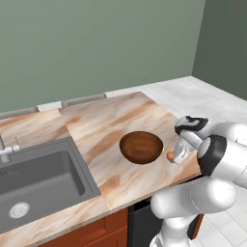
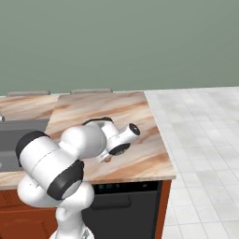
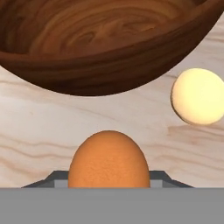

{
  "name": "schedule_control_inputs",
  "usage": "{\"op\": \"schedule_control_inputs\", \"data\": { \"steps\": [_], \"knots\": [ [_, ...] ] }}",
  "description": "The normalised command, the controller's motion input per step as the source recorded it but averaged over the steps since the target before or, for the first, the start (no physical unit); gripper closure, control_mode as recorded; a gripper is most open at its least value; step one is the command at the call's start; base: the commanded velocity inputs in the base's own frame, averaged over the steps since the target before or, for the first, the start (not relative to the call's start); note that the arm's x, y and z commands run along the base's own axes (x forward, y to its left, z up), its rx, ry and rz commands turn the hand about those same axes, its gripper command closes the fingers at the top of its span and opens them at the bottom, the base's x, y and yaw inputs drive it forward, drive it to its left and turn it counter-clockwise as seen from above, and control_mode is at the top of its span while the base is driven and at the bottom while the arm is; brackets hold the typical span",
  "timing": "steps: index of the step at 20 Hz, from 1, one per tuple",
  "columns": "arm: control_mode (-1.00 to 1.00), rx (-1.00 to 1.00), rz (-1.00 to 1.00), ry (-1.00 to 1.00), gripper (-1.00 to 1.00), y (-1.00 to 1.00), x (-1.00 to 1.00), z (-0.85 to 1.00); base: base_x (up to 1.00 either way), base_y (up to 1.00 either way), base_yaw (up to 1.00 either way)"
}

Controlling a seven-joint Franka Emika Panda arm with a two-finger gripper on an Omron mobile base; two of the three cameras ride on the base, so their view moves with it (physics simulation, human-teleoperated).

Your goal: Gather the eggs and milk located in the vicinity of the sink area and place them right next to the bowl.

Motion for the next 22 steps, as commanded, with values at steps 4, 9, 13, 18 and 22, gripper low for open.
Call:
{"op": "schedule_control_inputs", "data": {
  "steps": [4,9,13,18,22],
  "knots": [
    [-1.0,0.0,0.0,0.0,1.0,0.33,0.04,0.0,0.0,0.0,0.0],
    [-1.0,0.0,0.0,0.0,1.0,0.22,0.05,-0.06,0.0,0.0,0.0],
    [-1.0,0.0,0.0,0.0,1.0,0.0,0.07,-0.26,0.0,0.0,0.0],
    [-1.0,0.0,0.0,0.0,1.0,0.0,0.12,-0.21,0.0,0.0,0.0],
    [-1.0,0.0,0.0,0.0,1.0,0.0,0.18,-0.06,0.0,0.0,0.0]
  ]
}}
